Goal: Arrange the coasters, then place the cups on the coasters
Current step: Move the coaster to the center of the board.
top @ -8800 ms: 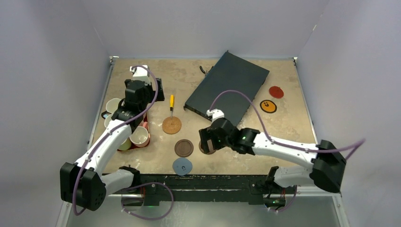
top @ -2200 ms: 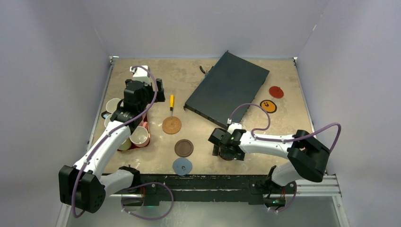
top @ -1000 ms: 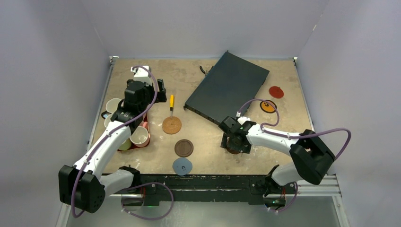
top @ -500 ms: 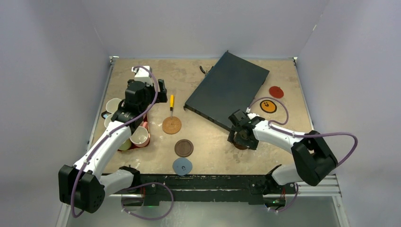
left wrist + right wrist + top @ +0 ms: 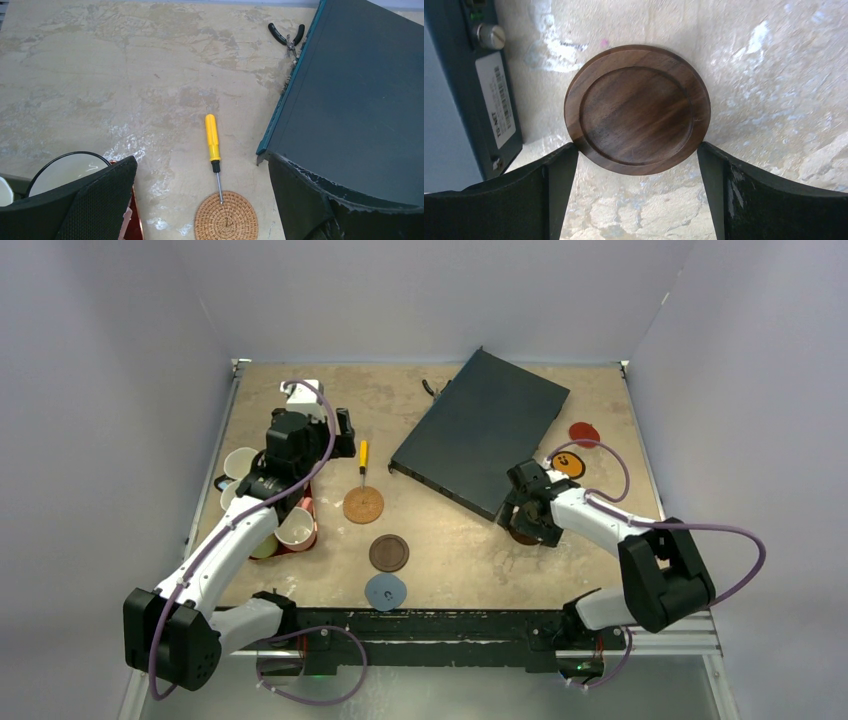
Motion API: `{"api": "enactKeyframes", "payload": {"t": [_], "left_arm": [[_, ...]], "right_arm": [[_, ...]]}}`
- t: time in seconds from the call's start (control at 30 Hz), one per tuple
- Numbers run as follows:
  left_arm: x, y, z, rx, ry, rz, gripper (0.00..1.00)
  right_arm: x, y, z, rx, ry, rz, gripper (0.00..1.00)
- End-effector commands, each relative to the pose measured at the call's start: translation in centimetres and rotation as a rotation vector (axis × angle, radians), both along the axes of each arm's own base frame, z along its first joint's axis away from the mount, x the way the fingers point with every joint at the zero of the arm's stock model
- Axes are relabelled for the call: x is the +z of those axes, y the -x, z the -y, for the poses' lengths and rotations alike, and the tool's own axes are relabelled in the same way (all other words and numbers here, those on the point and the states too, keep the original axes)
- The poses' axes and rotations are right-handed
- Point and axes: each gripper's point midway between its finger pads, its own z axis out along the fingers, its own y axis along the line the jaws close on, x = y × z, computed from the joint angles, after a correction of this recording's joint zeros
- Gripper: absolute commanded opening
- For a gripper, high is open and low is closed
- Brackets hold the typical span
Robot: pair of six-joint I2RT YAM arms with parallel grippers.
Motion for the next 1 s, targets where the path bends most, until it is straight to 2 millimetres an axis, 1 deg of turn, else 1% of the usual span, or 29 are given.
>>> {"api": "enactKeyframes", "payload": {"t": [0.0, 0.2, 0.47, 0.97], "left_arm": [[1.9, -0.2, 0.5, -0.008, 0.027, 0.054, 0.99], [1.9, -0.2, 0.6, -0.006, 0.025, 0.053, 0.99], [1.9, -0.1, 0.6, -0.001, 0.021, 0.054, 0.99], [1.8, -0.2, 0.5, 0.003, 0.015, 0.052, 1.00]], "right_arm": [[-0.9, 0.3, 1.7, 0.003, 0.050, -0.039, 0.92], [-0.6, -1.2, 2.4, -0.002, 0.051, -0.020, 0.92], [-0.8, -3.1, 3.3, 0.002, 0.055, -0.012, 0.92], [-1.1, -4.8, 4.9, -0.037, 0.070, 0.004, 0.92]]}}
